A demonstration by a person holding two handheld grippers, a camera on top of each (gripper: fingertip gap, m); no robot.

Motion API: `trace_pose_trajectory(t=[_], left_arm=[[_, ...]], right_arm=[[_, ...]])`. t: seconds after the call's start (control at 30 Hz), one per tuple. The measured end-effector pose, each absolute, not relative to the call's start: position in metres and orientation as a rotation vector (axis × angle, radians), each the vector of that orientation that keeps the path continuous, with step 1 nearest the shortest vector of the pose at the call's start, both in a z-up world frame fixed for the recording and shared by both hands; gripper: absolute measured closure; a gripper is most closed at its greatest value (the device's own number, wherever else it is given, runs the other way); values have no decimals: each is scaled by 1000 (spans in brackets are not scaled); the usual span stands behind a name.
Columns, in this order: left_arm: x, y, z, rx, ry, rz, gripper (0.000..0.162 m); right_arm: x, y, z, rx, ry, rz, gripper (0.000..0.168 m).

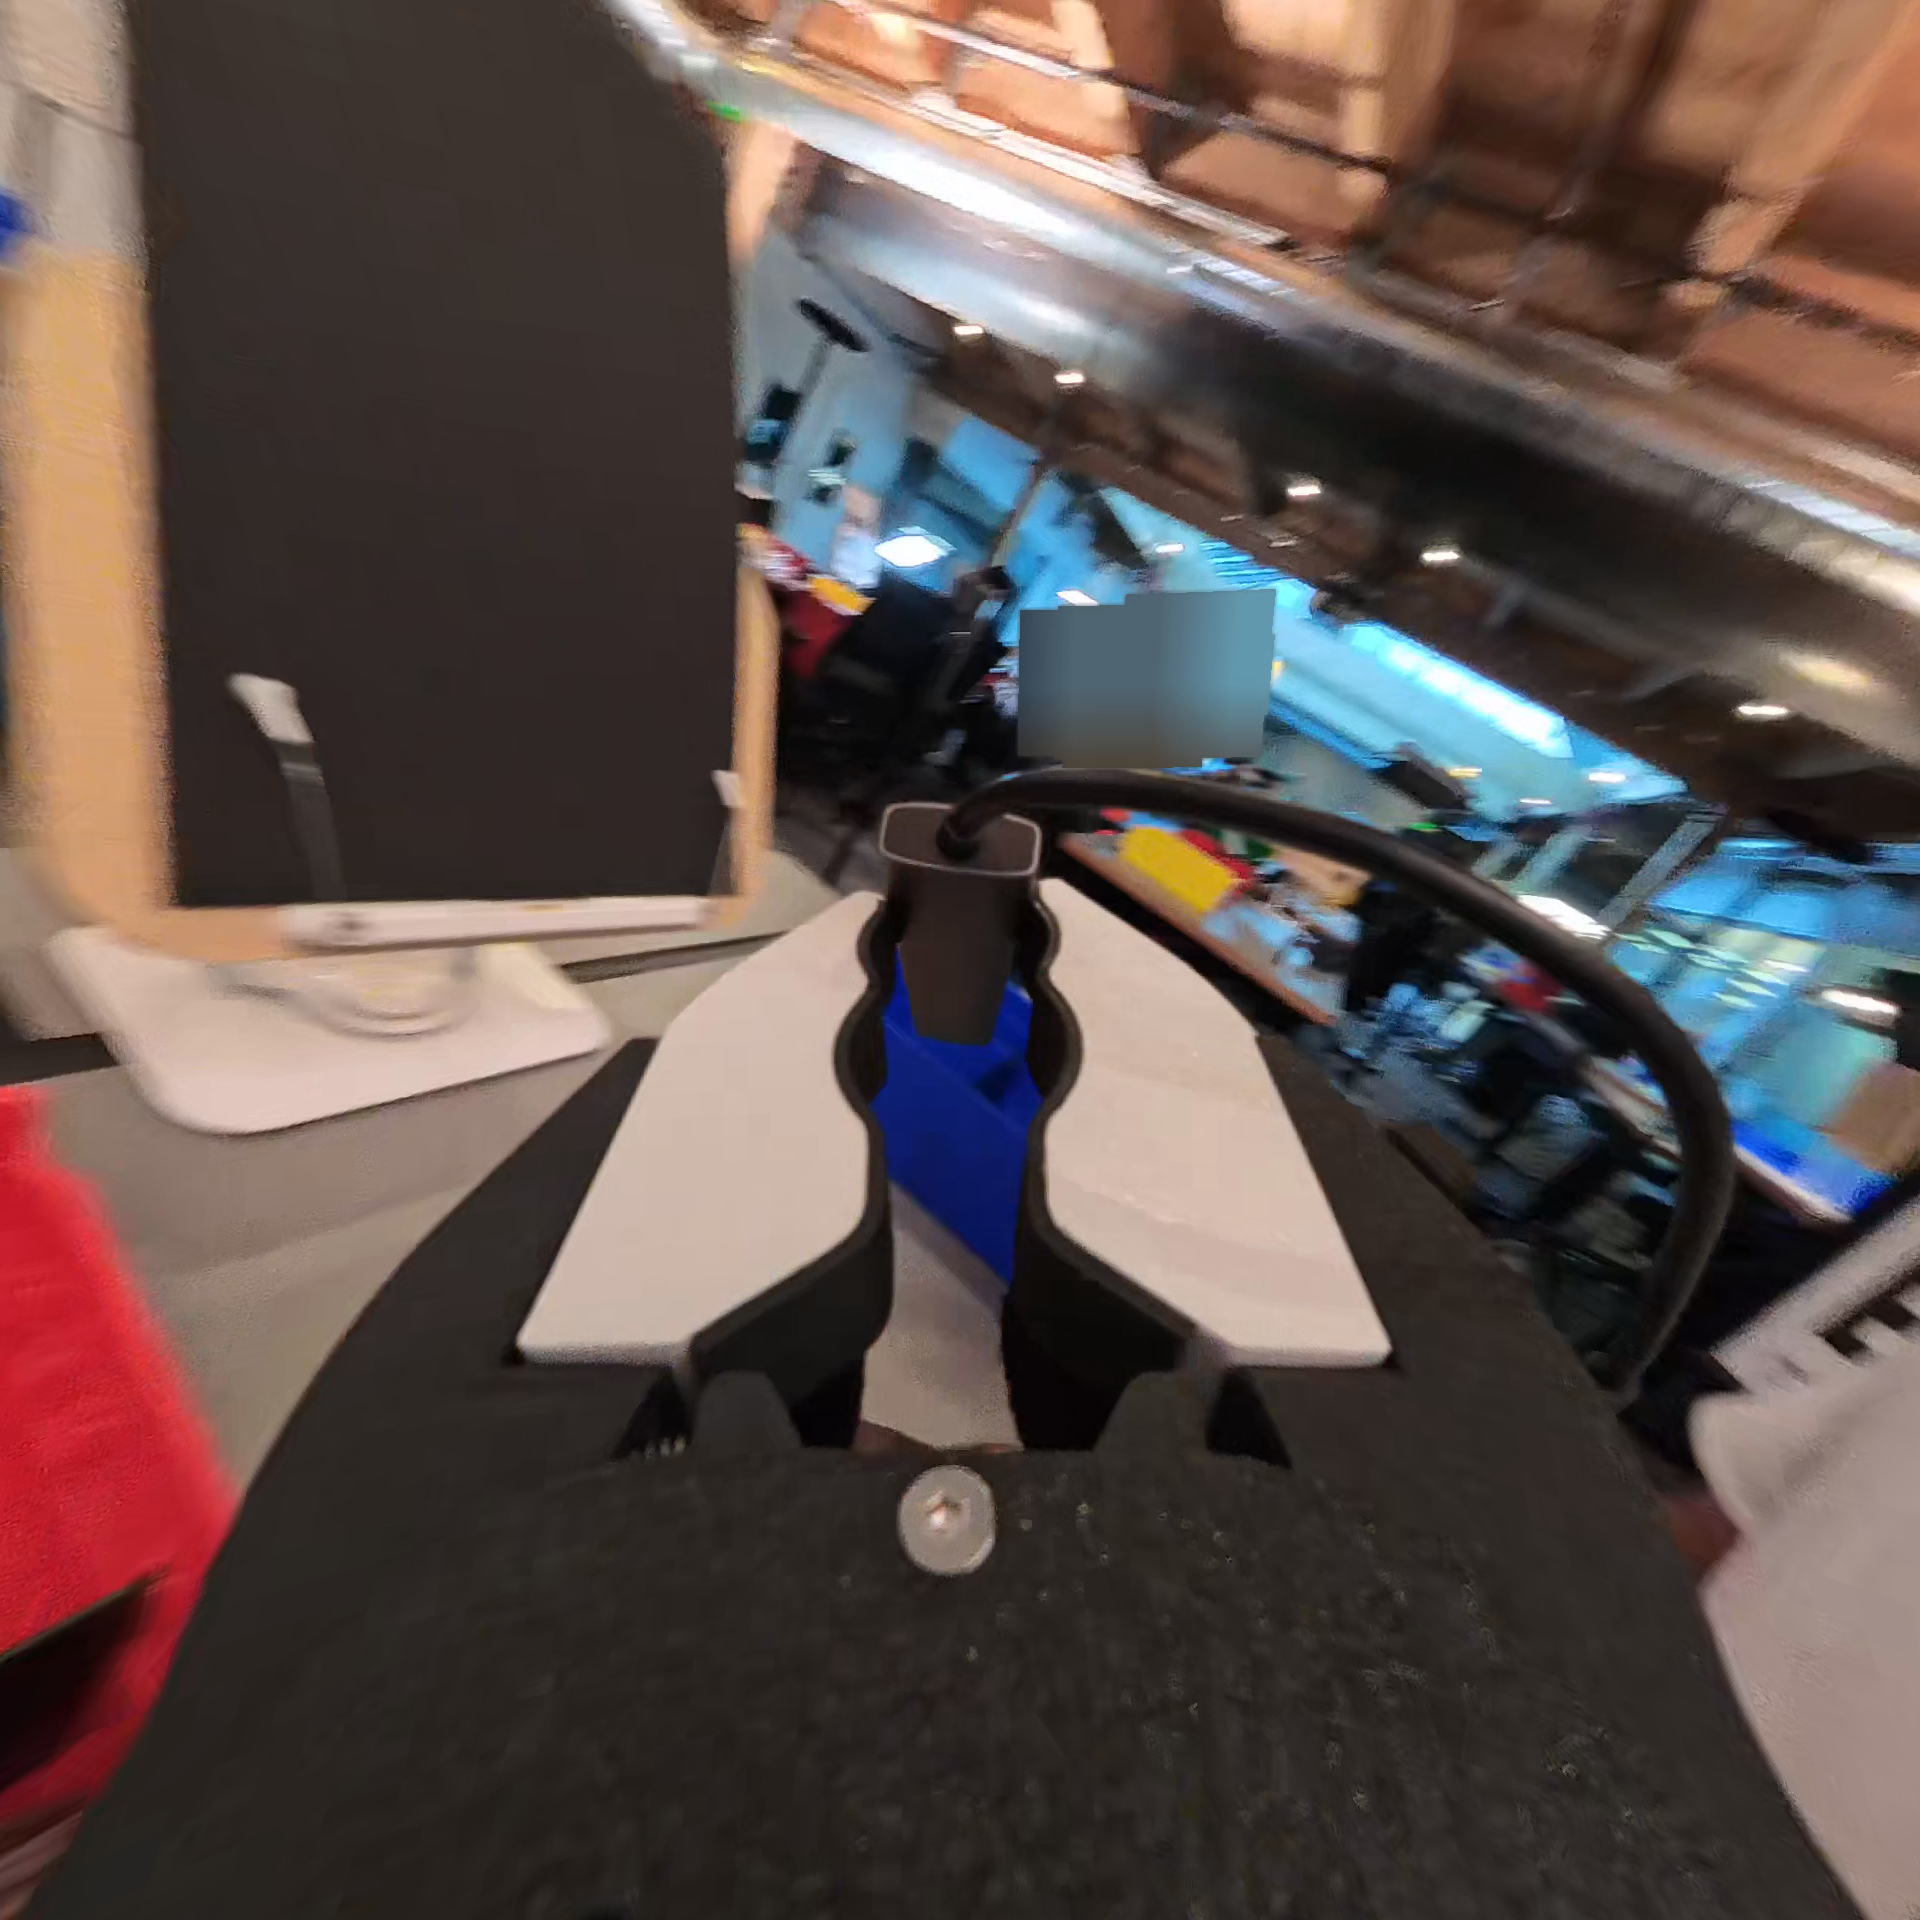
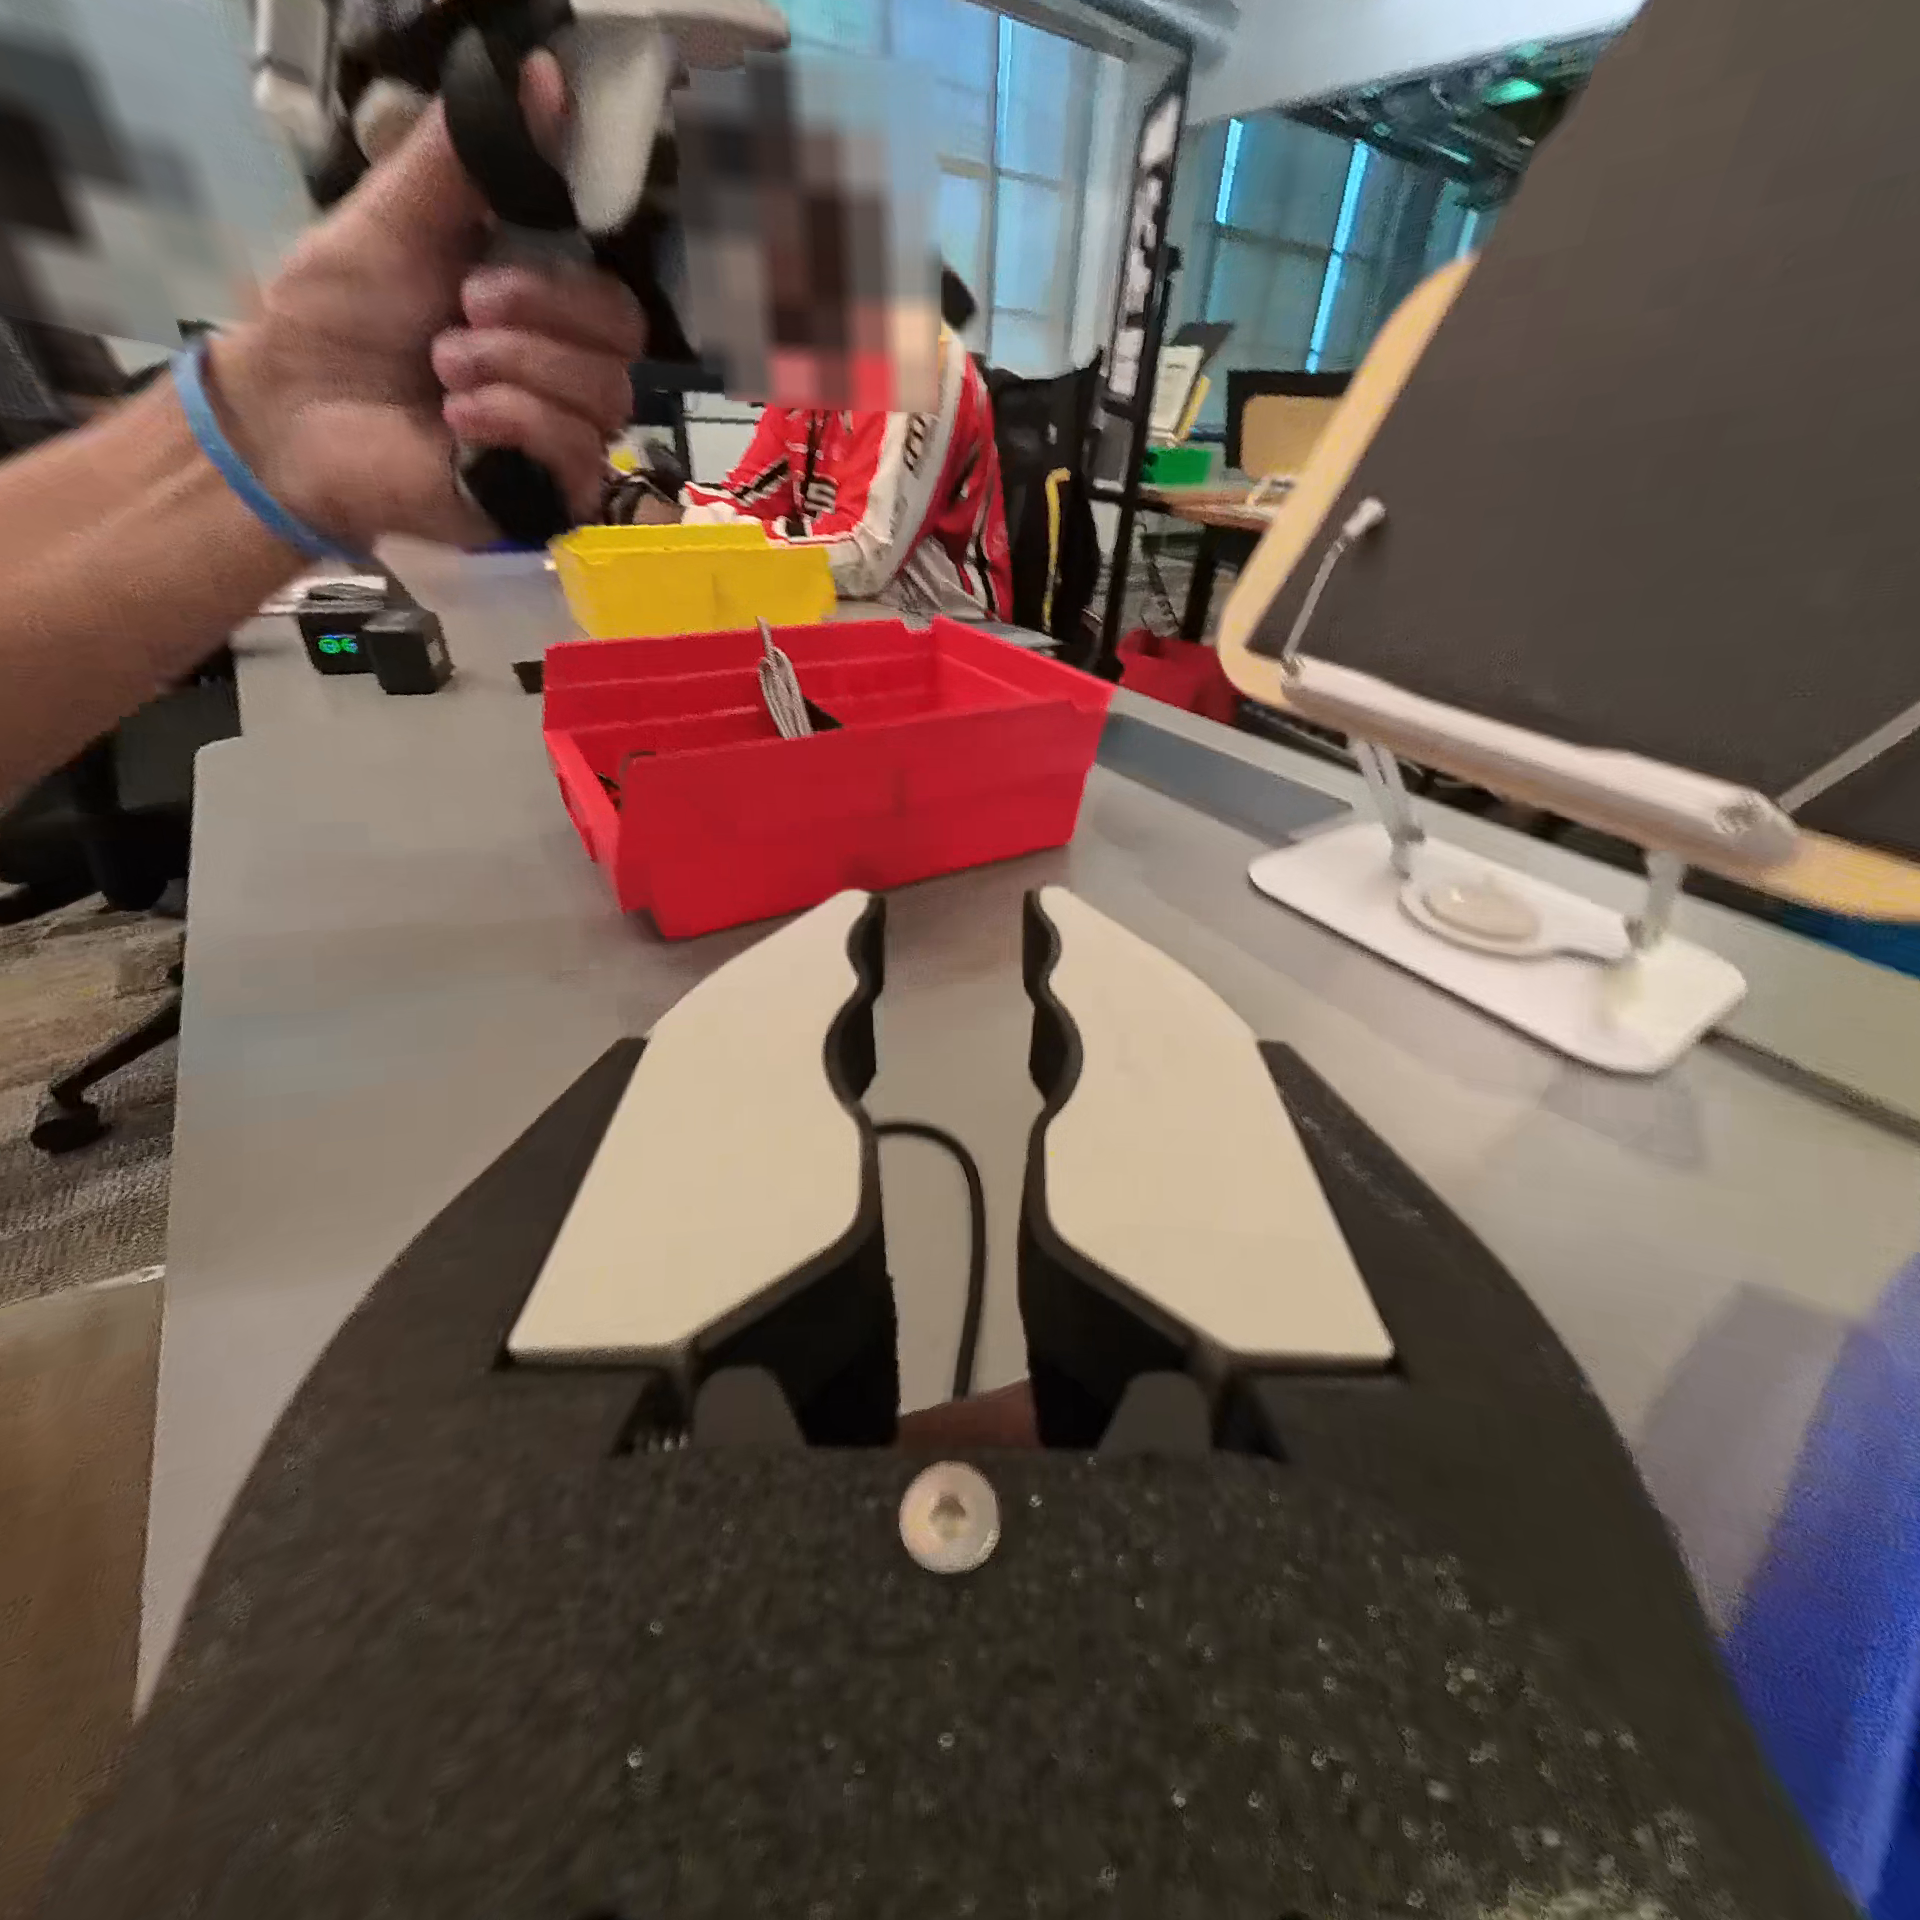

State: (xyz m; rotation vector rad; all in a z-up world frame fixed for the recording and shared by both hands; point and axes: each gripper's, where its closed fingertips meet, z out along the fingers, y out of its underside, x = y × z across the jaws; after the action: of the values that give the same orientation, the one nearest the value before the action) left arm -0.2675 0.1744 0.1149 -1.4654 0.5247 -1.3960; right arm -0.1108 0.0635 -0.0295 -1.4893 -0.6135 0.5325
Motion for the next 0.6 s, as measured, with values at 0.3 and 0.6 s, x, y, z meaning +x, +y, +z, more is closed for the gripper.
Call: trace_pose_trajectory(t=[0.3, 0.6], left_arm=[[-208, 55, 76, -1046, 1199, -980, 140], [-205, 17, 80, -803, 1416, -798, 139]], right_arm=[[-176, 50, 15, -1420, -670, 1245, 138], [-167, 39, 27, -1213, -445, 2010, 129]])
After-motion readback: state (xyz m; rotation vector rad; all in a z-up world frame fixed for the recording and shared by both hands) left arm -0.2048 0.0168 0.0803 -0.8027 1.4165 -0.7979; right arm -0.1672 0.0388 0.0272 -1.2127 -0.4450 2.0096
